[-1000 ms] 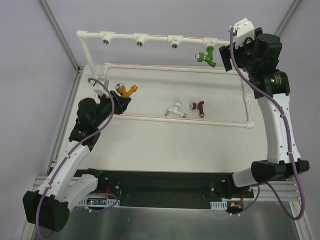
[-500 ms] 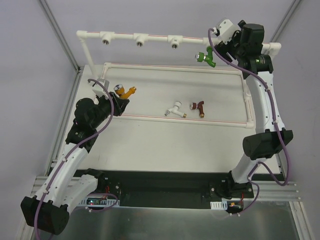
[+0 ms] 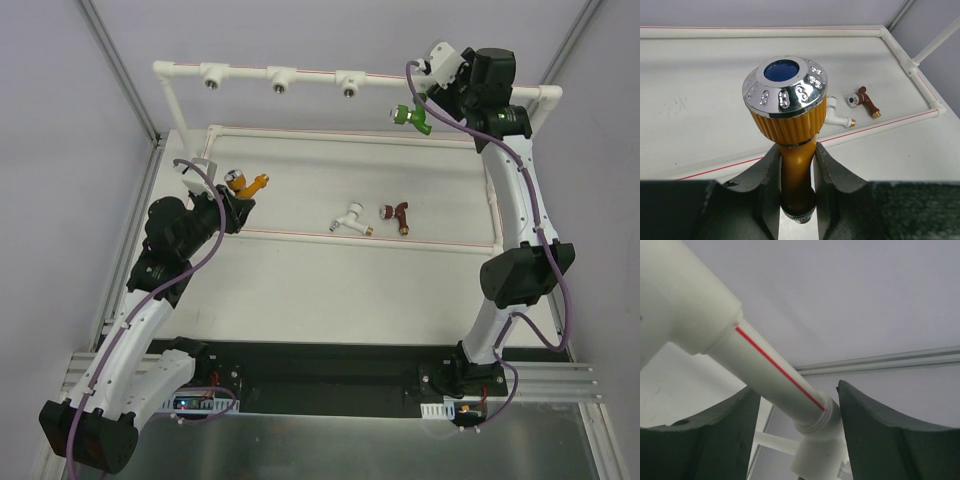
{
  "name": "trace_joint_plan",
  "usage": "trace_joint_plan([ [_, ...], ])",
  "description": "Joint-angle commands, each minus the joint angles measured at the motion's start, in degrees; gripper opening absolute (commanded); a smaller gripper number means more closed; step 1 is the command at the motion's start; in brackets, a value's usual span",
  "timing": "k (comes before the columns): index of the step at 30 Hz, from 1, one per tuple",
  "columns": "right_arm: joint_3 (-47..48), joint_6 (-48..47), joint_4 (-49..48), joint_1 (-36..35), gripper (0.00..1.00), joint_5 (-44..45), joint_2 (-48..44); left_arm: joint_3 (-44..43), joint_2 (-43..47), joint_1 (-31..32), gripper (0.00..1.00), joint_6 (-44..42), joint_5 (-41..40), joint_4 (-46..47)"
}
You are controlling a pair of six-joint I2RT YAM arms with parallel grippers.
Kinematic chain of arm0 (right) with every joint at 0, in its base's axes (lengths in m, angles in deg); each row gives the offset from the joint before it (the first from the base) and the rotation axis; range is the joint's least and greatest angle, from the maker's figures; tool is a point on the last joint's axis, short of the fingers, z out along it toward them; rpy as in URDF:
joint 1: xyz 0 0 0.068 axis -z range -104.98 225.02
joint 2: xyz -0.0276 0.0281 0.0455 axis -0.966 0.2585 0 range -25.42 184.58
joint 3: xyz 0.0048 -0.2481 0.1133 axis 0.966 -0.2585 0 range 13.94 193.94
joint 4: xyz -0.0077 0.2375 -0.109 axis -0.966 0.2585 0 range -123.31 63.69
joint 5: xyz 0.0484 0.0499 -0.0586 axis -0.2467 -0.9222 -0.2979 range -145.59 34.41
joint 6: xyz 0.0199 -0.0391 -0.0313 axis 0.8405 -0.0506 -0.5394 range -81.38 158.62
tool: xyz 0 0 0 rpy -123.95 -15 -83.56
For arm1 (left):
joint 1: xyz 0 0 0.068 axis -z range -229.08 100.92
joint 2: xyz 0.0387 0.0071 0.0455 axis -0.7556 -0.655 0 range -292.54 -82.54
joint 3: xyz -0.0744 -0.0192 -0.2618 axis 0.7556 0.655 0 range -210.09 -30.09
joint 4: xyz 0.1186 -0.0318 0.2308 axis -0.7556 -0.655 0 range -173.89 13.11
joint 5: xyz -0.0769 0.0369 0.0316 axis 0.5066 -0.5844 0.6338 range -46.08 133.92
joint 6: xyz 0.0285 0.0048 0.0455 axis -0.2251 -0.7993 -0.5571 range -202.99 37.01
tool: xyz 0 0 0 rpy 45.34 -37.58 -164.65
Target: Install the water faucets
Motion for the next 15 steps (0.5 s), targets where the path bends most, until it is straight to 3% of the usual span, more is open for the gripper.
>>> trace_joint_plan([
  [1, -0.25, -0.41, -2.83, 0.03, 0.60, 2.14, -0.77, -3.11, 1.67, -0.68, 0.00, -1.67, -0.94, 1.30],
  [4, -0.60, -0.85, -1.25, -0.40, 0.51, 2.58, -2.70, -3.37, 1.68, -0.68, 0.00, -2.28, -1.47, 0.94],
  [9, -3.32, -1.64, 0.69, -1.11, 0.26, 3.73, -9.10, -3.72, 1.59, -0.68, 0.00, -2.99, -2.00, 0.77],
  [15, -9.47, -3.22, 3.23, -4.00, 0.20, 8.19, -16.22, -4.60, 0.54, -0.86, 0.00, -4.66, -2.26, 0.68],
])
